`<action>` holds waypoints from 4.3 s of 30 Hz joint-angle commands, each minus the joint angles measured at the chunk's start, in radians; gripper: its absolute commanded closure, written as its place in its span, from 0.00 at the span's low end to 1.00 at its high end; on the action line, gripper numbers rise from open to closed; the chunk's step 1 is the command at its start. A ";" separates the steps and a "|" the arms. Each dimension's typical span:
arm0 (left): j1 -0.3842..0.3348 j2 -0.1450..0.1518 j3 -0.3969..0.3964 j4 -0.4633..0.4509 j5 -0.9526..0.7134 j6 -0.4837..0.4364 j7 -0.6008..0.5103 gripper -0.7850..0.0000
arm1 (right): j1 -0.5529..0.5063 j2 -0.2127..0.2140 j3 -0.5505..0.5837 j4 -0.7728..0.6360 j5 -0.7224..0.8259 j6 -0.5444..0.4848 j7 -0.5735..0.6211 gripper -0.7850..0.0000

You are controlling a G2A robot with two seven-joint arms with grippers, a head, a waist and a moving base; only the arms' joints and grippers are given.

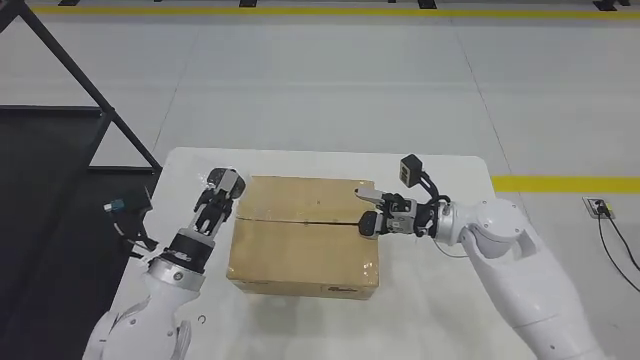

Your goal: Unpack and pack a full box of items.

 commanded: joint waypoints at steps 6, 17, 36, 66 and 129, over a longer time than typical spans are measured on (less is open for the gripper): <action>0.038 -0.002 -0.074 -0.050 -0.034 -0.003 0.066 1.00 | 0.012 -0.002 -0.009 0.017 0.003 -0.002 0.006 0.00; 0.056 -0.004 -0.074 -0.046 -0.024 0.037 0.059 1.00 | 0.036 -0.005 -0.029 0.017 -0.007 0.011 0.009 0.00; -0.015 -0.019 0.066 0.027 0.104 0.093 0.088 1.00 | 0.050 -0.006 -0.046 0.012 -0.021 0.047 -0.003 0.00; -0.068 -0.031 0.164 0.120 0.206 0.057 -0.010 1.00 | 0.062 -0.007 -0.051 0.036 -0.009 0.034 -0.004 0.00; -0.072 -0.045 0.164 0.254 0.120 0.060 -0.166 0.00 | 0.049 0.005 -0.039 0.013 -0.015 -0.006 0.022 0.00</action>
